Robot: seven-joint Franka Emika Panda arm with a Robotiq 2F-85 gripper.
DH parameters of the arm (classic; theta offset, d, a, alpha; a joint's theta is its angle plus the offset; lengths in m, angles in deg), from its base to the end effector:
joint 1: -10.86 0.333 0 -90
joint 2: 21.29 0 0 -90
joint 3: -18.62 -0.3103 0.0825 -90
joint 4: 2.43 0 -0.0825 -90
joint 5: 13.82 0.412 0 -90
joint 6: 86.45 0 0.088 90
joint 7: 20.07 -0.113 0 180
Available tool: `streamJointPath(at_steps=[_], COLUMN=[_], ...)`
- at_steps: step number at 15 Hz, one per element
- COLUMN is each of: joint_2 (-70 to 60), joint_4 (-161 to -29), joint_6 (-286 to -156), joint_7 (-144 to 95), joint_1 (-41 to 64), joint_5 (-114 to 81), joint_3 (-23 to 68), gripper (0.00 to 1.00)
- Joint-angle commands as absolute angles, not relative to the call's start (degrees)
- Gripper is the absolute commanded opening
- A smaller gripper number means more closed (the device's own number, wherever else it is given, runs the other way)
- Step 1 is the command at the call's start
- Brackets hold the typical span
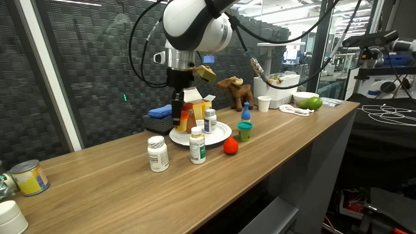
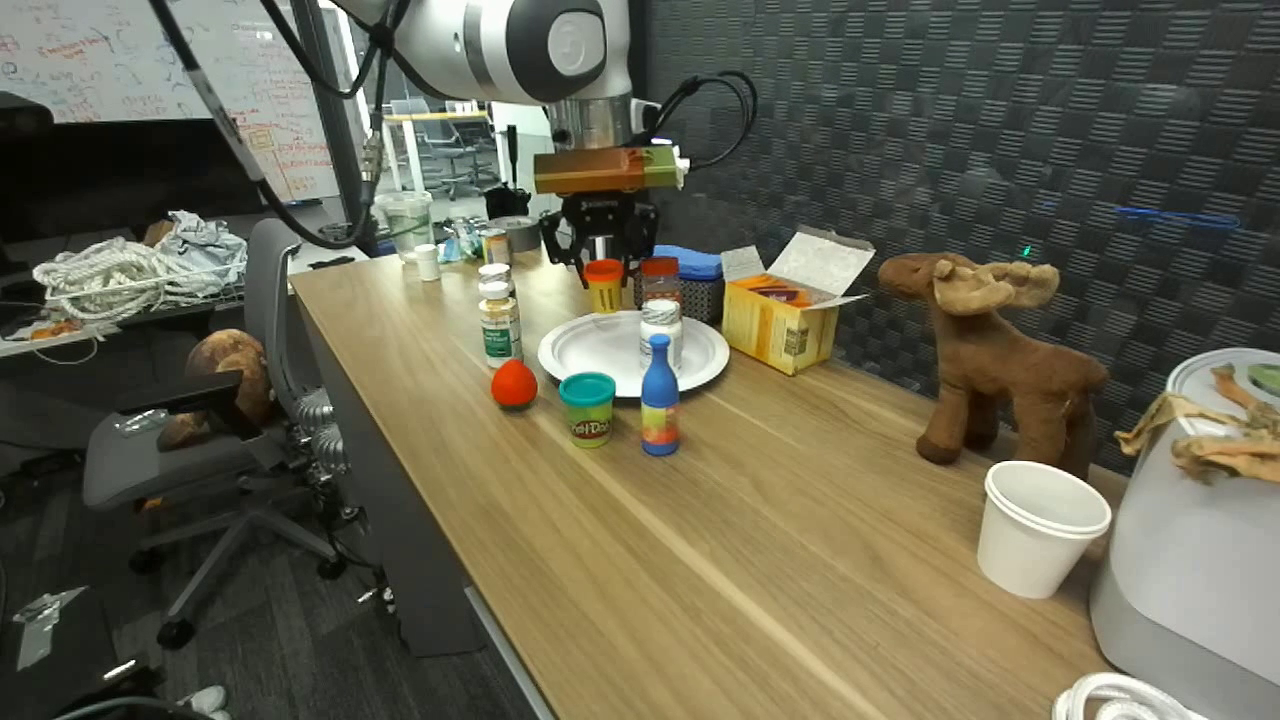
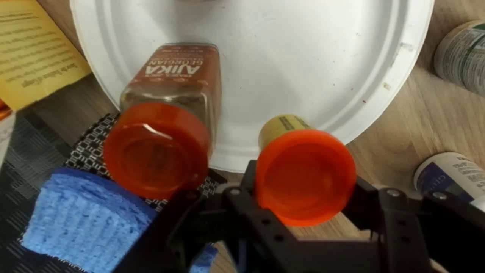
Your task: Pick up the bottles and small containers from the table and put them on the white plate.
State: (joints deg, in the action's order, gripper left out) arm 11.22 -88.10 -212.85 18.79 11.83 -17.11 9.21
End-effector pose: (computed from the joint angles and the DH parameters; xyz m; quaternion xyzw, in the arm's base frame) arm 0.7331 0.1128 0.3336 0.9066 0.4147 0.0778 0.0006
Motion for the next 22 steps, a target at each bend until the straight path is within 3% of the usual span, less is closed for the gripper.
streamJointPath(at_steps=[1,22], joint_2=[9.6,12.7], joint_4=[-92.1,-90.0], joint_6=[-212.7,-212.9], joint_7=[23.8,32.0], joint_1=[10.7,11.1], joint_5=[-16.5,-16.5], joint_3=[8.5,8.8], gripper=[0.23,0.23])
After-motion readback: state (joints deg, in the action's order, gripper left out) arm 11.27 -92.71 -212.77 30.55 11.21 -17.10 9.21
